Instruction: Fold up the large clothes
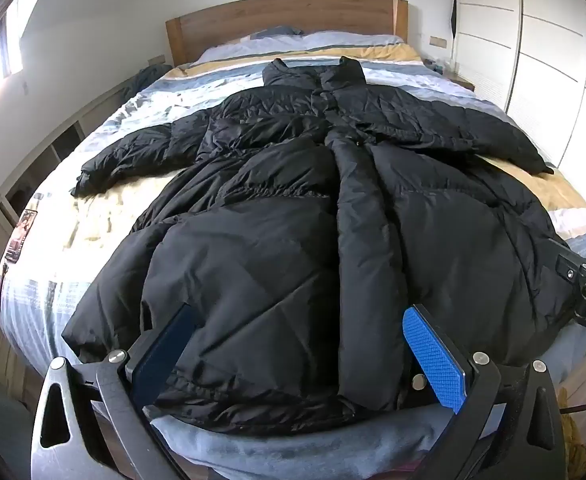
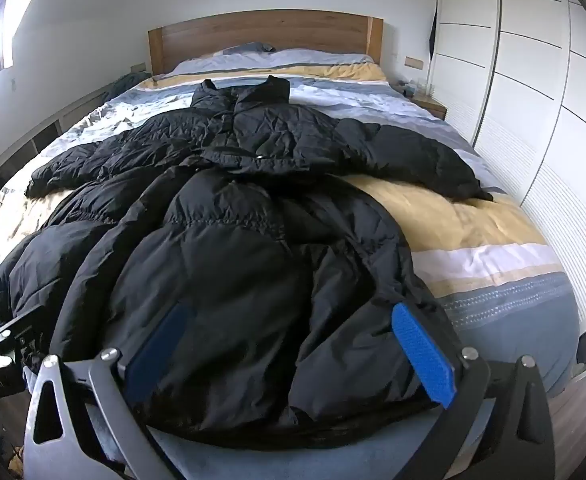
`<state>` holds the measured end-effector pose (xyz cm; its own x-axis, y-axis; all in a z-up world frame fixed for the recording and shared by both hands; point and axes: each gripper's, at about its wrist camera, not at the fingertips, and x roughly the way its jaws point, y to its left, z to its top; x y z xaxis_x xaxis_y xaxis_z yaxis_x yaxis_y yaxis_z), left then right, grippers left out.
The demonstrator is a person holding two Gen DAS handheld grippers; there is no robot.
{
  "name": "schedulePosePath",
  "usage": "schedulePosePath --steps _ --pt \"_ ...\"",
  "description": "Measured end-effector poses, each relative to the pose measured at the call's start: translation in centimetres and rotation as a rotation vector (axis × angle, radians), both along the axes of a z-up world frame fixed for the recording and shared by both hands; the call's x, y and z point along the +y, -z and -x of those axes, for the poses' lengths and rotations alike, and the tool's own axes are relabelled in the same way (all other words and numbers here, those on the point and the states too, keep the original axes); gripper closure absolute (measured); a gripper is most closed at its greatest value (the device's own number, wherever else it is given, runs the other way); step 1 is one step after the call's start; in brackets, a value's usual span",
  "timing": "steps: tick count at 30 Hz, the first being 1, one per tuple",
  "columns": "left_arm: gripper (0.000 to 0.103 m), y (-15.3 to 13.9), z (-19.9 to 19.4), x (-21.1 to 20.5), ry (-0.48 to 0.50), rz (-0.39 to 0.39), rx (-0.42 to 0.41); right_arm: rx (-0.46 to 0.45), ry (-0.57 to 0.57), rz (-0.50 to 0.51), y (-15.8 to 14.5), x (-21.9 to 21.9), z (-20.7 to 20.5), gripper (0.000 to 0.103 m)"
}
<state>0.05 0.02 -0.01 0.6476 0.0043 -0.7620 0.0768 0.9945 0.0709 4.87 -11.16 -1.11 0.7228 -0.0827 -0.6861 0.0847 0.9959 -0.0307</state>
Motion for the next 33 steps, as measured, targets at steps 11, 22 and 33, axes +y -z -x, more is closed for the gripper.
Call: schedulePosePath --steps 11,22,33 --pt "0.0 -0.2 0.1 0.7 -0.01 0.008 -0.003 0.006 -0.019 0.002 0.3 1.1 -0.2 0.0" --pt "0.0 0.1 0.0 0.9 -0.012 0.017 0.004 0.013 -0.027 0.009 0.7 1.5 -0.2 0.0" --pt "0.0 0.4 -0.5 1.2 -0.017 0.034 0.019 0.017 -0.028 0.006 0.9 1.4 -0.4 0.0"
